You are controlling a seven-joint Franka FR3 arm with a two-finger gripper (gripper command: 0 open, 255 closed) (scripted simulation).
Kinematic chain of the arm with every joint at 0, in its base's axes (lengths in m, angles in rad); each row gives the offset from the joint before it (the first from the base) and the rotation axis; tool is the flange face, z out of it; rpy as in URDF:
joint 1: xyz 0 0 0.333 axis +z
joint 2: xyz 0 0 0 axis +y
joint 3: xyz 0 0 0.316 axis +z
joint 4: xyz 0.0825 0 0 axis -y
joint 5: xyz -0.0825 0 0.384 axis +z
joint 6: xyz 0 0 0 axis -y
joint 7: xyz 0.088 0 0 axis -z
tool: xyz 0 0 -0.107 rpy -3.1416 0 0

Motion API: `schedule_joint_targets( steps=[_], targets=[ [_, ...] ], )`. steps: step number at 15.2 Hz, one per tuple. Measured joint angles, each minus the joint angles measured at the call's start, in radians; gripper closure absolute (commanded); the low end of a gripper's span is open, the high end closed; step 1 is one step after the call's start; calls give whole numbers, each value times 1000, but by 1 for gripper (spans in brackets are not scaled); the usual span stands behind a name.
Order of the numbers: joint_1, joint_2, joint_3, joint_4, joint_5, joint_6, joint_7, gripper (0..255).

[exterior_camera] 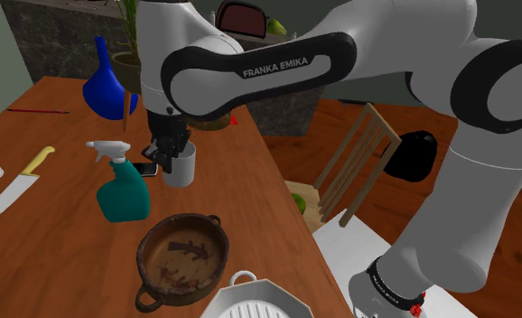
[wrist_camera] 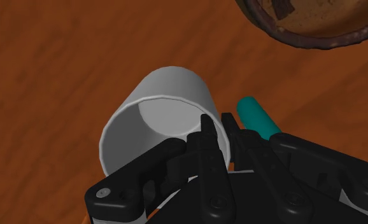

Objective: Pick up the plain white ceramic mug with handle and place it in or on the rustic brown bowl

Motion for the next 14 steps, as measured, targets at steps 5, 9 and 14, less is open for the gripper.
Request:
schedule_joint_targets(
  steps=[5,9,14],
  targets=[
    [1,-14,4,50,10,-62,-7,255],
    [2,-21,6,95,16,-113,-14,255],
    [11,-86,25,58,43,-136,9,255]
  ],
)
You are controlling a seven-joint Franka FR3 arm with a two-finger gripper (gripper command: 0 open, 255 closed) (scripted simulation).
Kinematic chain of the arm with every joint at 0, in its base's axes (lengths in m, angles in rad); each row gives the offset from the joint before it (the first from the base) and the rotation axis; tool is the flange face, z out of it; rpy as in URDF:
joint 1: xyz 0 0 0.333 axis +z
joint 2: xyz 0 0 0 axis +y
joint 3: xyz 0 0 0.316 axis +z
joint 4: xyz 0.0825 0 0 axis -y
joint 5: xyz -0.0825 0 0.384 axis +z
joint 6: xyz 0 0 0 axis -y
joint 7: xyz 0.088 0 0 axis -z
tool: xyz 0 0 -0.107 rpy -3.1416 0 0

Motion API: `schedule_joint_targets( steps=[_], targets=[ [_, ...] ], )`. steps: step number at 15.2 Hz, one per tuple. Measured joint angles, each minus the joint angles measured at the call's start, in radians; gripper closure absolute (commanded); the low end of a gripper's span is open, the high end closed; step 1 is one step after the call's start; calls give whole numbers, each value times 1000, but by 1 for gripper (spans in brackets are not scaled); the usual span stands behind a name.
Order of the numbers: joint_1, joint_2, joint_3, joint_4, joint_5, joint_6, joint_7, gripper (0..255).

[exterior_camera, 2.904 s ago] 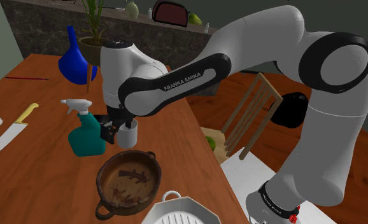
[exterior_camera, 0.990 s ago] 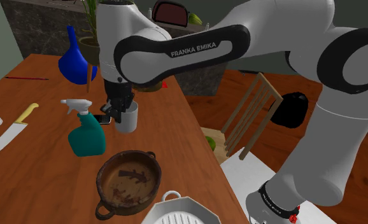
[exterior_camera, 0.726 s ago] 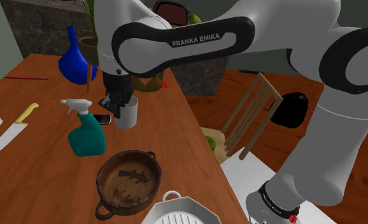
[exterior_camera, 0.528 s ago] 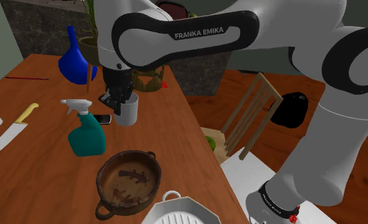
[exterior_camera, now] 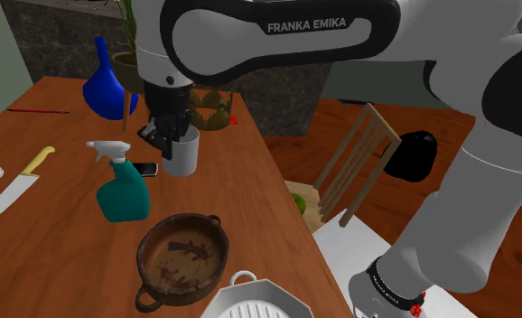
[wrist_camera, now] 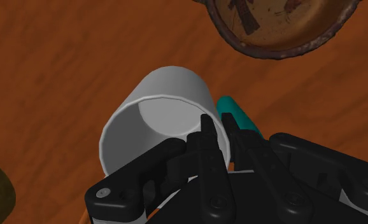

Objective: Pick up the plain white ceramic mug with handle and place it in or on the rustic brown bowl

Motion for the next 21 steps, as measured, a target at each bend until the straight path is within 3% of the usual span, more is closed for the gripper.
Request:
schedule_joint_targets(
  steps=[9,13,21],
  targets=[
    [68,-169,74,-158,76,4,131,255],
    [91,-189,97,-181,86,8,174,255],
    [94,-173,99,-271,74,110,190,255]
  ],
)
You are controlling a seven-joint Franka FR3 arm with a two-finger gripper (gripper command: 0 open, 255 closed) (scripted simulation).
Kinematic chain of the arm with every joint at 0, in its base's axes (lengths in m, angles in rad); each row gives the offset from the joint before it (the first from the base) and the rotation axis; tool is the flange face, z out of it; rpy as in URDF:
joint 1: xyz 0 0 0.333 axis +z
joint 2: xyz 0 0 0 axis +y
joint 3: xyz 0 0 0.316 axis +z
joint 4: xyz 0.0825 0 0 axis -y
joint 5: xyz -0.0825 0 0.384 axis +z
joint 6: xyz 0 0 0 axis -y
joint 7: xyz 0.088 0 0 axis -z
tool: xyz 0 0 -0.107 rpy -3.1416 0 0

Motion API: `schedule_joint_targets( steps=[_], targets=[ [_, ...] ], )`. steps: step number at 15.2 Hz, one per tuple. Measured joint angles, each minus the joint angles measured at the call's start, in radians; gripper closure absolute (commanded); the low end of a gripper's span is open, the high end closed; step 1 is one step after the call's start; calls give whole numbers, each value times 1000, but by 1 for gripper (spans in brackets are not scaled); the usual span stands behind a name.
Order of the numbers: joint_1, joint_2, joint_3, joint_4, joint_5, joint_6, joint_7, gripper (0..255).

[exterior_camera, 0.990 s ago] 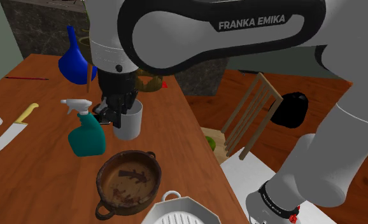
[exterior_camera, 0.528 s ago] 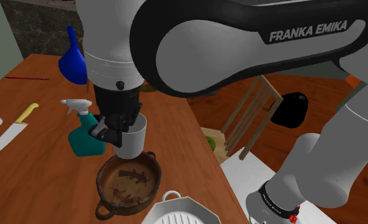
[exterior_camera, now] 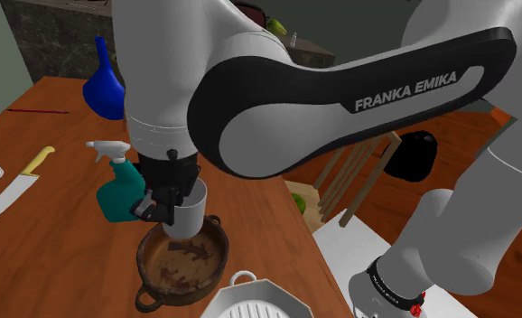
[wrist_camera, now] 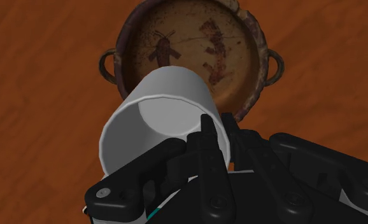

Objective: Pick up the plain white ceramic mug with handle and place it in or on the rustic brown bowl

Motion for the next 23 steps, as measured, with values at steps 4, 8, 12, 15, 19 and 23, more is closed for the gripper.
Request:
schedule_joint_targets(
  steps=[4,8,12,15,19,23],
  targets=[
    [2,13,1,-44,-10,54,11,255],
    [2,32,0,-76,-24,102,19,255],
    [4,36,0,-83,-27,112,23,255],
    [4,36,0,-84,-28,113,23,0],
    [4,36,0,-84,-28,113,23,0],
    [3,21,2,-58,-16,76,16,0]
  ],
)
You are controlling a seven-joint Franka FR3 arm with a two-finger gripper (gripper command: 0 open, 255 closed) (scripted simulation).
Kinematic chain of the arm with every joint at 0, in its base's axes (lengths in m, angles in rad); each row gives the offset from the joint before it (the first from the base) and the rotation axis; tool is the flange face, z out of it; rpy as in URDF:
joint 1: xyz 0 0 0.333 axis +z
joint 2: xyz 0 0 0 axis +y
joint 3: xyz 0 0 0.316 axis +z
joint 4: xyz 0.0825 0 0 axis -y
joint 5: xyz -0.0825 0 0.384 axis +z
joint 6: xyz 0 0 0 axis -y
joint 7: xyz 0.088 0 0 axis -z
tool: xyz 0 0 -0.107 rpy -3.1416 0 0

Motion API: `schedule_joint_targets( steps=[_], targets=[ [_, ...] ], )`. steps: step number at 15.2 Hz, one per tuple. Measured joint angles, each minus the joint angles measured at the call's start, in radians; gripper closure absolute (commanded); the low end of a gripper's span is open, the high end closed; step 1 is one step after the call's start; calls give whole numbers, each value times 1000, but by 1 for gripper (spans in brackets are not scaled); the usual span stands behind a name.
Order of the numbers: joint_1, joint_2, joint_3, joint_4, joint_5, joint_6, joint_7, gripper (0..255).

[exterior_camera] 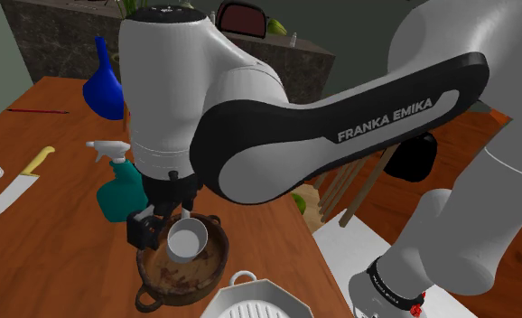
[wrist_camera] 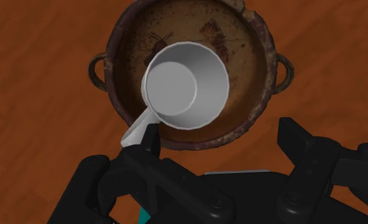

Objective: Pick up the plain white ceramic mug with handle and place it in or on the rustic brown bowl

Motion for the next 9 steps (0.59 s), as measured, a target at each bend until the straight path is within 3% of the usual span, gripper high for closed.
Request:
schedule_joint_targets(
  steps=[4,9],
  targets=[
    [-1,-30,1,51,21,-75,-13,0],
    [-3,-32,0,56,23,-82,-17,0]
  ],
)
